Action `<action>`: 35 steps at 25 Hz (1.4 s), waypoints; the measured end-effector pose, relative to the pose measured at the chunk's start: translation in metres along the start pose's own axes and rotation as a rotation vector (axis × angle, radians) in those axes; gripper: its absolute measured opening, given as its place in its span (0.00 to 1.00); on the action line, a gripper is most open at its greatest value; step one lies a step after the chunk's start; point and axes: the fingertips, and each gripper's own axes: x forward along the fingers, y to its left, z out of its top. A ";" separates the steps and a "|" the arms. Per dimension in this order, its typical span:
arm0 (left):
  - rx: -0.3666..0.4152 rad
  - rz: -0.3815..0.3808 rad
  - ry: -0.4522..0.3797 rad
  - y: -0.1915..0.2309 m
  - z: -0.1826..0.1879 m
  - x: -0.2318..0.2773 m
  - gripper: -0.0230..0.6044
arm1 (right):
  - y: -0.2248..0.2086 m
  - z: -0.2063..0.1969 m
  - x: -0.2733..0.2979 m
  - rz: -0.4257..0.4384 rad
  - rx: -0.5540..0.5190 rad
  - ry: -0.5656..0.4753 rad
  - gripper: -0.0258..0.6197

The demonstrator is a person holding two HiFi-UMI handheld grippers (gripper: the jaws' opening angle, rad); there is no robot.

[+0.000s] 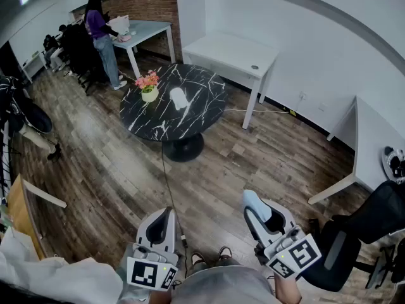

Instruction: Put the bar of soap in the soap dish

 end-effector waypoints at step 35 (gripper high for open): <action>0.029 0.043 0.008 -0.068 0.005 0.022 0.04 | -0.045 0.013 -0.027 0.091 -0.003 0.002 0.23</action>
